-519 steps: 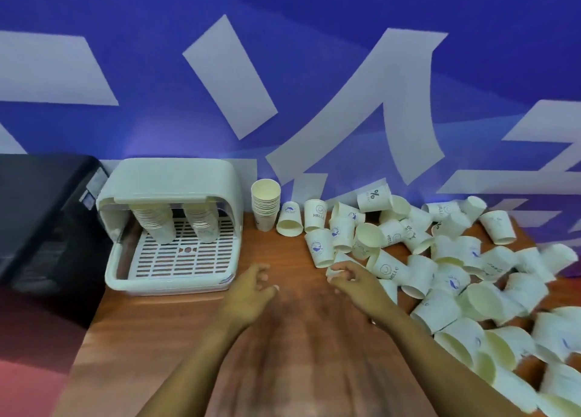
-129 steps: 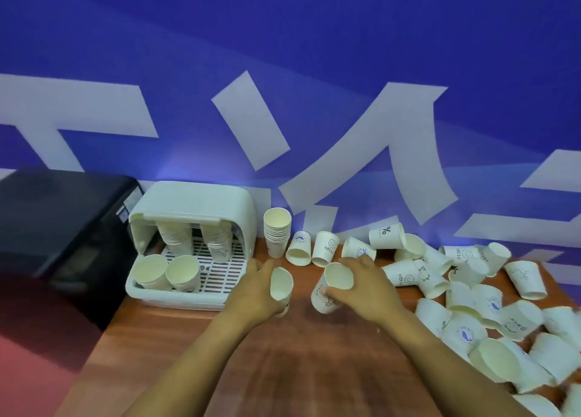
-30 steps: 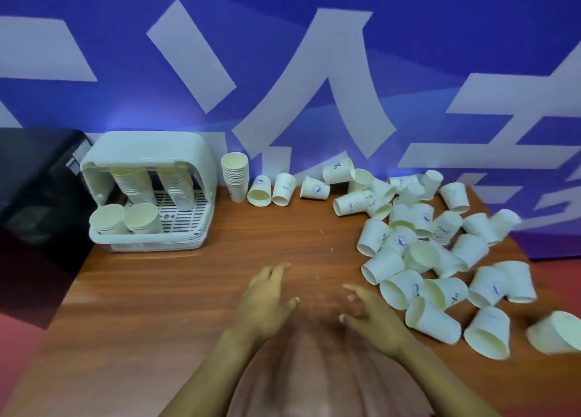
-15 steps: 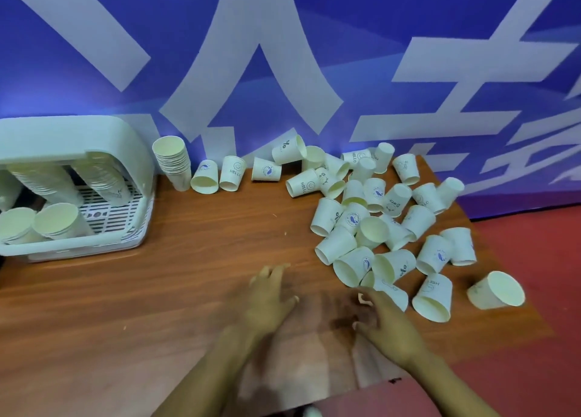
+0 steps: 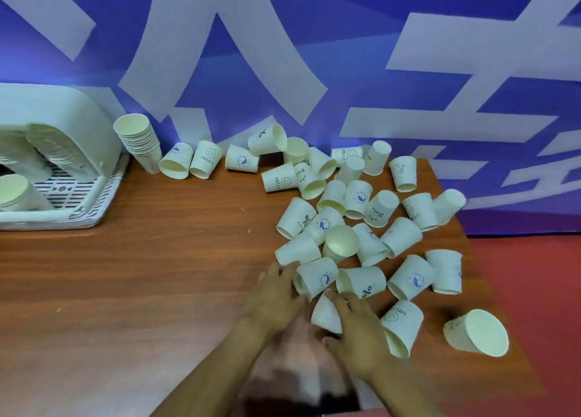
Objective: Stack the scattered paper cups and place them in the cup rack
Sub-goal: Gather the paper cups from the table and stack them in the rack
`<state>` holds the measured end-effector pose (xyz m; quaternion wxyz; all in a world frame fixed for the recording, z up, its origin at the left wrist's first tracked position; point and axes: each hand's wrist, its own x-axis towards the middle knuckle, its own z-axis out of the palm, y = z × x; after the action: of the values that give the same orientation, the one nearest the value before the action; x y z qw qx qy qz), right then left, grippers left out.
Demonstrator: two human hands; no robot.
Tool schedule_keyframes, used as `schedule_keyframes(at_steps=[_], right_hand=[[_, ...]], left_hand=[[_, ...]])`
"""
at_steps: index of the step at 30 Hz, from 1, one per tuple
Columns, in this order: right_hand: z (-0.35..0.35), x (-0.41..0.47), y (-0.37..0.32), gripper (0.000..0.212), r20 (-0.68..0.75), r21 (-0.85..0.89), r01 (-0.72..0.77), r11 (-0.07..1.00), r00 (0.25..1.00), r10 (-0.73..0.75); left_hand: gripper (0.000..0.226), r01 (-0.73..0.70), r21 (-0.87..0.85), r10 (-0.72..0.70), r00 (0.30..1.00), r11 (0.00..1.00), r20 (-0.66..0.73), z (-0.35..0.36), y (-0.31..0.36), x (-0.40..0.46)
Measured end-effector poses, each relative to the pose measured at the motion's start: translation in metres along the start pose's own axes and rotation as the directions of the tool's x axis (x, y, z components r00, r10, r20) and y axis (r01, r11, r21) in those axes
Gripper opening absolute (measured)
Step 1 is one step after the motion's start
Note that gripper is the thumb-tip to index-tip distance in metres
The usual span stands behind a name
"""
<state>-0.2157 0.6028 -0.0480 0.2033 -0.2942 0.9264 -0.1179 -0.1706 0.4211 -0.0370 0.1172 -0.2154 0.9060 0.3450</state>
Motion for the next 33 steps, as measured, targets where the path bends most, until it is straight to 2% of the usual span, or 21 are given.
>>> schedule_keyframes(at_steps=[4, 7, 12, 17, 20, 24, 29, 33], right_hand=[[0.013, 0.002, 0.016, 0.093, -0.01, -0.046, 0.088, 0.995, 0.996, -0.089], [0.014, 0.006, 0.02, 0.099, -0.029, -0.078, 0.099, 0.992, 0.994, -0.101], [0.01, 0.009, 0.024, 0.08, 0.088, -0.034, 0.098, 0.995, 0.992, -0.095], [0.005, 0.002, 0.018, 0.081, 0.097, 0.07, 0.084, 0.994, 0.991, -0.09], [0.0, -0.002, 0.01, 0.082, 0.071, 0.135, 0.066, 0.989, 0.995, -0.076], [-0.012, -0.003, -0.018, 0.083, 0.017, 0.179, 0.025, 0.984, 0.999, -0.028], [-0.026, 0.001, -0.069, 0.089, -0.11, 0.23, 0.08, 0.97, 0.992, -0.056], [-0.031, 0.001, -0.117, 0.089, -0.149, 0.27, 0.041, 0.962, 0.989, 0.0]], left_hand=[[0.072, 0.074, -0.01, -0.073, 0.997, 0.997, 0.018, 0.026, 0.011, 0.011], [0.076, 0.111, 0.033, -0.11, 0.994, 0.993, -0.027, 0.038, 0.012, 0.013], [0.074, 0.126, 0.082, -0.118, 0.988, 0.989, -0.096, 0.042, 0.011, 0.014], [0.071, 0.135, 0.072, -0.129, 0.988, 0.988, -0.085, 0.035, 0.005, 0.004], [0.066, 0.149, 0.04, -0.145, 0.985, 0.988, -0.09, 0.015, -0.003, -0.007], [0.062, 0.103, -0.097, -0.112, 0.99, 0.99, -0.089, -0.023, -0.028, -0.027], [0.07, 0.048, -0.107, -0.068, 0.98, 0.993, -0.189, -0.081, -0.056, -0.043], [0.07, -0.044, -0.115, 0.018, 0.977, 0.992, -0.214, -0.121, -0.074, -0.058]])
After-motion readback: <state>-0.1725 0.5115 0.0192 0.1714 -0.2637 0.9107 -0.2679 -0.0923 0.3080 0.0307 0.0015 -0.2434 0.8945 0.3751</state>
